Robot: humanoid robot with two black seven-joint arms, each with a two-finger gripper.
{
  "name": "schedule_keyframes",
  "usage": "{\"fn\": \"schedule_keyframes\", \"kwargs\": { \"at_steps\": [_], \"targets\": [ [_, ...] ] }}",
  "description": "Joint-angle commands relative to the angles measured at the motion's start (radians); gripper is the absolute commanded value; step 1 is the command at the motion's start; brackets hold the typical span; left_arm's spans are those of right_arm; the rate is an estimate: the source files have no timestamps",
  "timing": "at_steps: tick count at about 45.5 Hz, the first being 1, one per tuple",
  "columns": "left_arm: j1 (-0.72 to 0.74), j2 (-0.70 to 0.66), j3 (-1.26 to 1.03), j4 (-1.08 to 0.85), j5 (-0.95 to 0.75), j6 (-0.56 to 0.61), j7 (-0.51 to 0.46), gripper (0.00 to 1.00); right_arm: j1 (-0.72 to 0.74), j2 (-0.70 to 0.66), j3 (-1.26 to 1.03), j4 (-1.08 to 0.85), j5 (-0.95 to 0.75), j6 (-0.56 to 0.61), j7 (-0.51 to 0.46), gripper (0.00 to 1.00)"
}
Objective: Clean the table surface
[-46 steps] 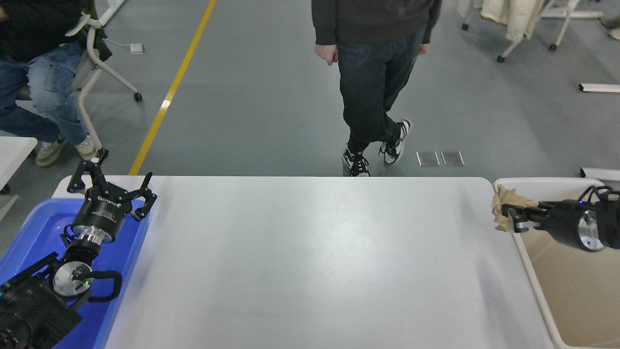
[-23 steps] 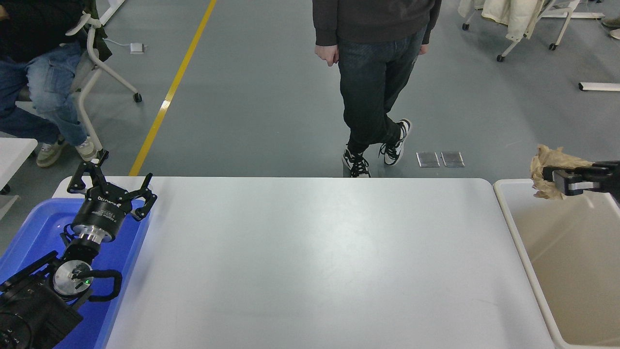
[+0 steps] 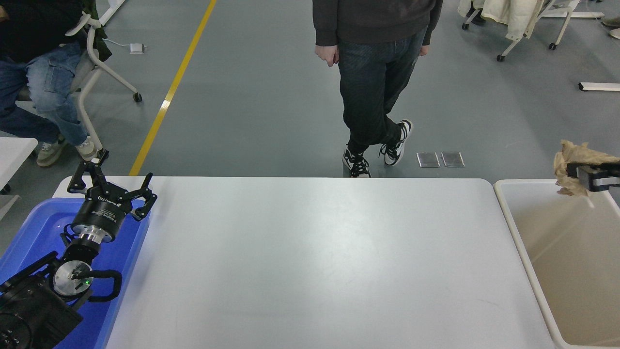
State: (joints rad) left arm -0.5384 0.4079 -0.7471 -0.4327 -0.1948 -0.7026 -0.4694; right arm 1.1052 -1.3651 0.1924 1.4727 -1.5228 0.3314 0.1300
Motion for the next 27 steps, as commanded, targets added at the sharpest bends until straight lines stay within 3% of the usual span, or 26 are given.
{"fn": "schedule_keyframes", "kwargs": {
  "at_steps": [1,17,27],
  "targets": [
    [0.000,0.000,0.000,0.000,0.000,0.000,0.000,1.00,-0.050,0.030,0.001,-0.139,0.015,-0.072,0.011,0.00],
    [0.000,0.000,0.000,0.000,0.000,0.000,0.000,1.00,-0.235,0.150,0.002,-0.422,0.216,-0.227,0.065,0.00],
    [0.000,0.000,0.000,0.000,0.000,0.000,0.000,1.00,-0.366,0.313,0.022,-0.695,0.365,-0.288,0.117,0.00]
  ]
}}
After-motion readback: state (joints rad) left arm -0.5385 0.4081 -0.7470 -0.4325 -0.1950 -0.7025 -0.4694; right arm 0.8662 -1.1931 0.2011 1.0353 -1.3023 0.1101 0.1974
